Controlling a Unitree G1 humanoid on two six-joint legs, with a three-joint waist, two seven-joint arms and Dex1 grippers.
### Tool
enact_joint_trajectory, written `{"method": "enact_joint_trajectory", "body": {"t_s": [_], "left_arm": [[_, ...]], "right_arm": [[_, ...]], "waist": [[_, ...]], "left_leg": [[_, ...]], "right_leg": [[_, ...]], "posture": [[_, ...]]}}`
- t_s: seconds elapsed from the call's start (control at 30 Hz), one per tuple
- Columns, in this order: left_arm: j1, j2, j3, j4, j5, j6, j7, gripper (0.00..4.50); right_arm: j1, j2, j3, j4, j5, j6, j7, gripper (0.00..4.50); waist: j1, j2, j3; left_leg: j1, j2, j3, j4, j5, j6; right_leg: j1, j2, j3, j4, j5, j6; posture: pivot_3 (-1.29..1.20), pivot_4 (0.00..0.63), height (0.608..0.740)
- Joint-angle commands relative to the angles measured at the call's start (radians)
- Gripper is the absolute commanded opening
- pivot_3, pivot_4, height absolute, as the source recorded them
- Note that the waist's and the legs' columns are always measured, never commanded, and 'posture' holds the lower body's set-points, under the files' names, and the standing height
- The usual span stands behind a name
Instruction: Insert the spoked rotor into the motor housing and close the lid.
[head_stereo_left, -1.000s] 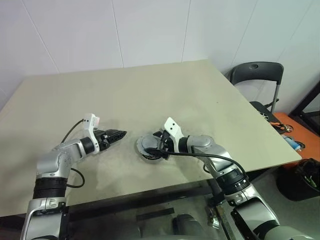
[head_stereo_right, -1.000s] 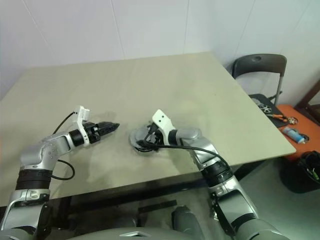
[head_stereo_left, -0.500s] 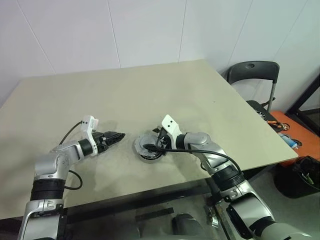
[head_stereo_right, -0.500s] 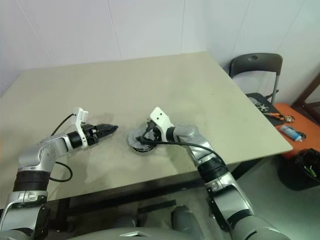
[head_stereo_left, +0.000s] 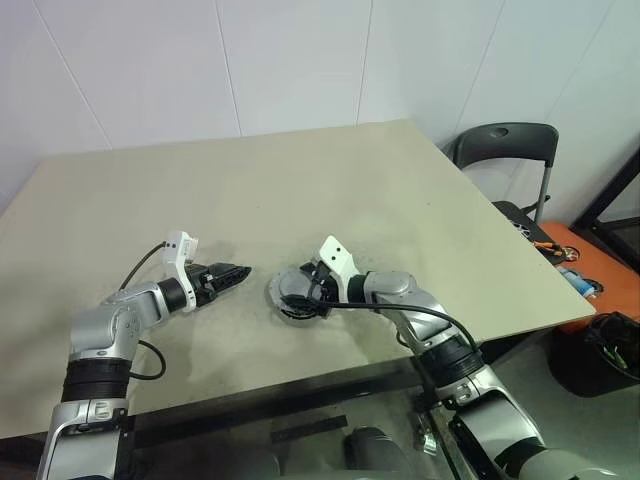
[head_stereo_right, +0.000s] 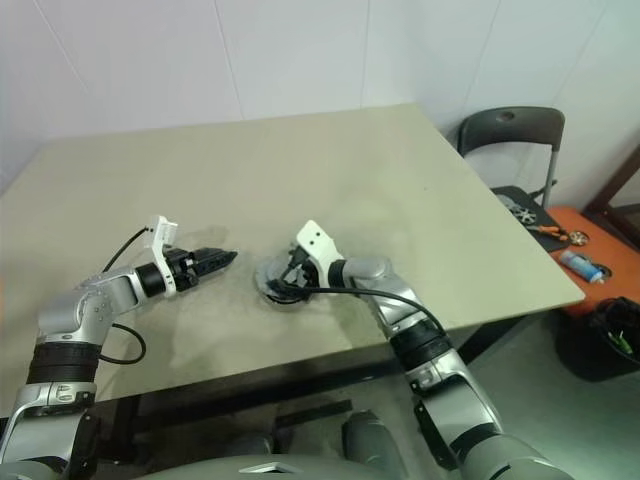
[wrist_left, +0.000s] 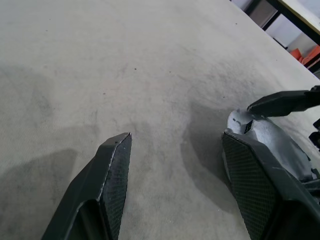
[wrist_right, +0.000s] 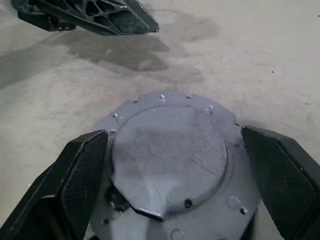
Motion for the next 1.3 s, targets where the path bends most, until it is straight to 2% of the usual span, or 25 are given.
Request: {"method": "enact_joint_trajectory", "body": {"t_s": [0.03, 0.13, 0.2, 0.3, 0.6, 0.83, 0.97, 1.13, 1.3], "left_arm": [[-0.020, 0.001, 0.012, -0.035, -0.008, -0.005, -0.001, 3.06], [-0.019, 0.000, 0.013, -0.037, -0.009, -0.005, 0.000, 3.06], [-0.016, 0.000, 0.014, -0.038, -0.009, -0.005, 0.000, 3.06], [-0.013, -0.001, 0.016, -0.039, -0.009, -0.006, 0.002, 3.06], [-0.013, -0.010, 0.014, -0.030, -0.005, -0.013, 0.006, 3.06], [-0.009, -0.018, 0.011, -0.027, 0.000, -0.020, 0.015, 3.06], [-0.003, -0.022, 0.012, -0.032, -0.001, -0.020, 0.018, 3.06], [0.001, -0.027, 0.012, -0.029, 0.001, -0.020, 0.021, 3.06], [0.004, -0.022, 0.016, -0.036, -0.004, -0.010, 0.023, 3.06]], "right_arm": [[-0.009, 0.005, -0.003, 0.000, -0.010, -0.015, -0.001, 4.46], [-0.003, 0.004, -0.002, 0.004, -0.016, -0.023, 0.001, 4.46], [0.002, 0.000, -0.008, 0.007, -0.015, -0.034, 0.004, 4.08], [0.006, -0.010, -0.014, 0.003, -0.014, -0.025, 0.008, 3.23], [0.006, -0.040, -0.044, -0.023, -0.015, -0.024, -0.013, 3.23], [0.005, -0.086, -0.025, -0.236, -0.016, 0.002, -0.005, 3.23], [0.026, -0.109, -0.035, -0.288, 0.008, 0.050, -0.006, 3.23], [0.084, -0.121, -0.018, -0.267, 0.002, 0.085, -0.015, 3.23], [0.122, -0.162, 0.034, -0.243, -0.047, 0.043, 0.005, 3.23]], "waist": [[0.000, 0.000, 0.000], [0.000, 0.000, 0.000], [0.000, 0.000, 0.000], [0.000, 0.000, 0.000], [0.003, 0.000, 0.000], [0.002, 0.000, 0.000], [0.001, 0.000, 0.000], [0.002, 0.000, 0.000], [0.003, 0.000, 0.000]], "left_leg": [[0.000, 0.000, 0.000, 0.000, 0.000, 0.000], [0.000, 0.000, 0.000, 0.000, 0.000, 0.000], [0.000, 0.000, 0.000, 0.000, 0.000, 0.000], [0.000, 0.000, 0.000, 0.000, 0.000, 0.000], [0.000, 0.000, 0.000, 0.006, 0.000, 0.000], [0.000, -0.001, 0.000, 0.012, 0.000, 0.000], [0.000, 0.000, -0.001, 0.012, 0.000, 0.000], [0.000, 0.000, -0.001, 0.012, 0.000, 0.000], [0.000, -0.001, 0.000, 0.013, 0.000, 0.000]], "right_leg": [[0.000, 0.000, 0.000, 0.000, 0.000, 0.000], [0.000, 0.000, 0.000, 0.000, 0.000, 0.000], [0.000, 0.000, 0.000, 0.000, 0.000, 0.000], [0.000, 0.000, 0.000, 0.000, 0.000, 0.000], [0.001, 0.000, 0.000, 0.005, 0.000, 0.000], [0.003, 0.000, 0.000, 0.007, -0.001, 0.001], [0.003, 0.001, 0.000, 0.008, -0.001, 0.002], [0.003, 0.001, 0.000, 0.007, -0.001, 0.001], [0.004, 0.001, 0.000, 0.007, -0.002, 0.002]], "posture": [[0.00, 0.000, 0.740], [0.00, 0.000, 0.740], [0.00, 0.000, 0.740], [0.00, 0.000, 0.740], [0.00, 0.000, 0.740], [0.00, 0.000, 0.740], [0.00, 0.000, 0.740], [0.00, 0.000, 0.740], [0.00, 0.000, 0.740]]}}
